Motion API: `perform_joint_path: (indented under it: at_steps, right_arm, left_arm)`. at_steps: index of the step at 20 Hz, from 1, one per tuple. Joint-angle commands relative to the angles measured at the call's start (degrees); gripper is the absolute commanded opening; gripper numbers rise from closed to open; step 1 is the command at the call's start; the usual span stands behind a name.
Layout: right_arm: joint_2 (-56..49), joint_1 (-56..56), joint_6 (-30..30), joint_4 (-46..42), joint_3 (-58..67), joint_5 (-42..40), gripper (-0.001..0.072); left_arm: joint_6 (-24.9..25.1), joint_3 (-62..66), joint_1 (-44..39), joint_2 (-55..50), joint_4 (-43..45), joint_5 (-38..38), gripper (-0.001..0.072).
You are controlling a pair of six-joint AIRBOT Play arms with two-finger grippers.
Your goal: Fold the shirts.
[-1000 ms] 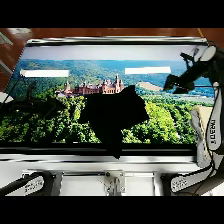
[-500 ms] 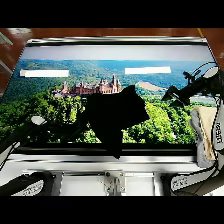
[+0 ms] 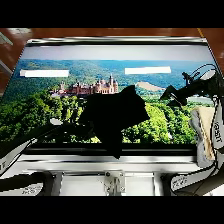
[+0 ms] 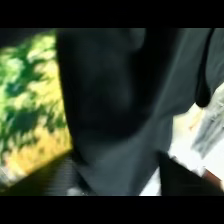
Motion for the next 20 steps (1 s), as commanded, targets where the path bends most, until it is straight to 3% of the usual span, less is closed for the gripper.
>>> perform_joint_path:
  at_steps: [1,2,7,11,12,16,20]
  right_arm:
    - [-1.11,0.76,-0.24,0.07,-0.57,0.39,0.0681]
    - [-1.57,1.55,-1.18,0.09,-1.51,0.52,0.0685]
    - [-5.42,5.97,-3.41,0.63,-6.75,-1.09,0.0684]
    - [-7.72,10.47,-3.67,0.46,-6.80,-3.23,0.0682]
    - [-8.02,11.65,-3.54,0.42,-6.80,-3.32,0.0652]
    - [-8.74,15.56,-2.47,0.33,-6.56,-2.36,0.0065]
    - [-0.31,15.28,-7.41,1.11,-4.98,-0.76,0.0059]
  left_arm:
    - [1.57,2.03,-0.72,-2.89,-4.70,0.11,0.0113]
    - [2.71,2.34,-0.35,-2.78,-4.70,-0.24,0.0042]
    - [11.34,2.51,3.56,-2.12,-4.57,-7.06,0.0042]
    - [11.56,2.51,5.88,-0.33,-3.98,-8.31,0.0041]
    - [11.85,2.54,6.40,0.17,-3.98,-8.17,0.0041]
    - [13.90,4.61,9.01,1.64,-2.01,-8.68,0.0041]
    - [12.35,13.77,10.71,7.30,8.46,-11.13,0.0039]
